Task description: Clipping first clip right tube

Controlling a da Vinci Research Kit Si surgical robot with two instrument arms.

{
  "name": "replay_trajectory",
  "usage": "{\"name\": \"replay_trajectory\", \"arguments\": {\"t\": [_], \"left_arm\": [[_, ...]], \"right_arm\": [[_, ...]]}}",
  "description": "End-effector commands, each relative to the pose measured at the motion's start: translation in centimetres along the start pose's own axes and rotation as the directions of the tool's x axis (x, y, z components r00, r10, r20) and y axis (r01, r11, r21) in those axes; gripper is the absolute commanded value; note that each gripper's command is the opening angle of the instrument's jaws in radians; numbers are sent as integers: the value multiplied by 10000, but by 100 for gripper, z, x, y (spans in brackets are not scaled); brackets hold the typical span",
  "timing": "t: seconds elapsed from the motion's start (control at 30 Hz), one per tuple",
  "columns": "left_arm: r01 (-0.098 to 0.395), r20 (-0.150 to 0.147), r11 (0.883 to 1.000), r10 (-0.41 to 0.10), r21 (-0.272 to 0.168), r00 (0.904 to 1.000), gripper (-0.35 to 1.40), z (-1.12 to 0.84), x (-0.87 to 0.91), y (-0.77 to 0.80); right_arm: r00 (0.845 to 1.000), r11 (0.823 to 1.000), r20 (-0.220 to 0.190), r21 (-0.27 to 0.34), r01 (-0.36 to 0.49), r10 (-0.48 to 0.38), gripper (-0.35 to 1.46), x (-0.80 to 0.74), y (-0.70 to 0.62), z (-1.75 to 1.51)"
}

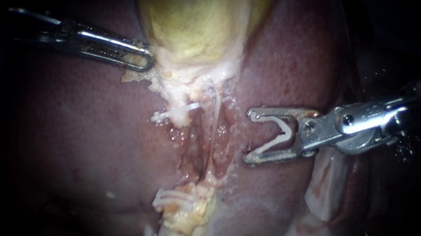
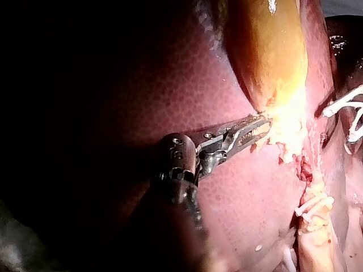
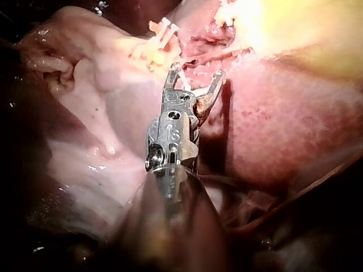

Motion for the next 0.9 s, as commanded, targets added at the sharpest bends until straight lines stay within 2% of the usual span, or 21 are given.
{"name": "replay_trajectory", "arguments": {"t": [0.03, 0.17, 0.3, 0.4, 0.5, 0.6, 0.7, 0.9], "left_arm": [[5, 3, 10000, -5, -6, 10000, -35, -1, 0, 1], [58, 40, 9999, -58, -92, 10000, -35, -19, 6, 14], [217, 68, 9997, -216, -105, 9997, -35, -47, 17, 34], [132, -149, 9997, -135, -182, 9998, -35, -64, 27, 47], [115, -154, 9998, -117, -188, 9998, -35, -67, 32, 54], [100, -162, 9998, -103, -169, 9998, -35, -65, 30, 53], [93, -163, 9998, -96, -166, 9998, -35, -64, 29, 53], [94, -162, 9998, -97, -167, 9998, -35, -64, 29, 53]], "right_arm": [[10000, 10000, 3, 2, 10, -10, 50, 0, 0, 0], [10000, 10000, 3, 1, 9, -9, 50, 0, 0, 0], [10000, 10000, -13, 79, 3, -3, 50, 0, 1, 2], [10000, 9999, -29, 159, 1, 0, 50, 1, 1, 3], [10000, 9996, -56, 291, 2, -1, 49, 1, 2, 6], [9998, 9969, -187, 785, 35, -20, 46, 1, 0, 14], [9973, 9895, -526, 1383, -427, 504, 45, -3, -3, 31], [9848, 9739, -875, 1844, -1323, 1503, 47, -17, -9, 74]]}}
